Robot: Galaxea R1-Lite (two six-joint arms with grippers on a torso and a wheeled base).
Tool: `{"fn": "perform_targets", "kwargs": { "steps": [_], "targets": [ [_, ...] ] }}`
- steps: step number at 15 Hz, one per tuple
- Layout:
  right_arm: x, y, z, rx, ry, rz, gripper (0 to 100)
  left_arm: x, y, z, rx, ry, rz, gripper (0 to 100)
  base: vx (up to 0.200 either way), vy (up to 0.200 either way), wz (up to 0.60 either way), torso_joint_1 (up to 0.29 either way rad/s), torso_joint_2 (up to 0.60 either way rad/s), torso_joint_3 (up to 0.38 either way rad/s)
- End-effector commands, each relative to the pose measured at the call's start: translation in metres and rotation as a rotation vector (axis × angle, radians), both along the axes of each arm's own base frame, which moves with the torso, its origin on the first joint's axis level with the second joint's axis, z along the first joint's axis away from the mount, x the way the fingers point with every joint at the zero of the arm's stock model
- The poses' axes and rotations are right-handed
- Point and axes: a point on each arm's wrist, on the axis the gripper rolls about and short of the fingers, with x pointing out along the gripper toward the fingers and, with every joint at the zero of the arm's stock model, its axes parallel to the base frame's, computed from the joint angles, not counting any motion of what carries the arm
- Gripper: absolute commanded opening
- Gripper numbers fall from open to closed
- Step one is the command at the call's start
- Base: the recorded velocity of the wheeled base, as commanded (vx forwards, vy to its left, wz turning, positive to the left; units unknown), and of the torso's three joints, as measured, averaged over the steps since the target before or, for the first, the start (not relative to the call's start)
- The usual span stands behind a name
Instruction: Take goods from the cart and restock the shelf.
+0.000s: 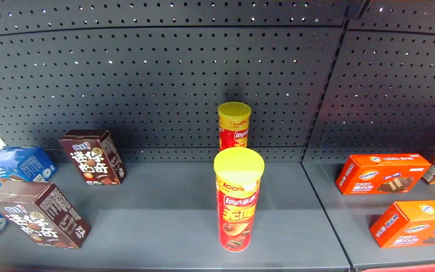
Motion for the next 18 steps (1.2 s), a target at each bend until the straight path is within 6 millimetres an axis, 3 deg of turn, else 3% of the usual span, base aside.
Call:
{"fn": "perform_targets", "kwargs": {
  "steps": [1,18],
  "targets": [
    [0.0001,0.0000,0.0000,0.000,0.001,-0.001,100,0.0001,0.0000,0.0002,-0.003,0.001,0.001,100,0.000,0.000,0.00,0.000,0.00,0.000],
    [0.0001,0.0001,0.0000,-0.001,0.001,0.002,100,0.0001,0.0001,0.0002,-0.006,0.001,0.006,100,0.000,0.000,0.00,0.000,0.00,0.000]
  ]
}}
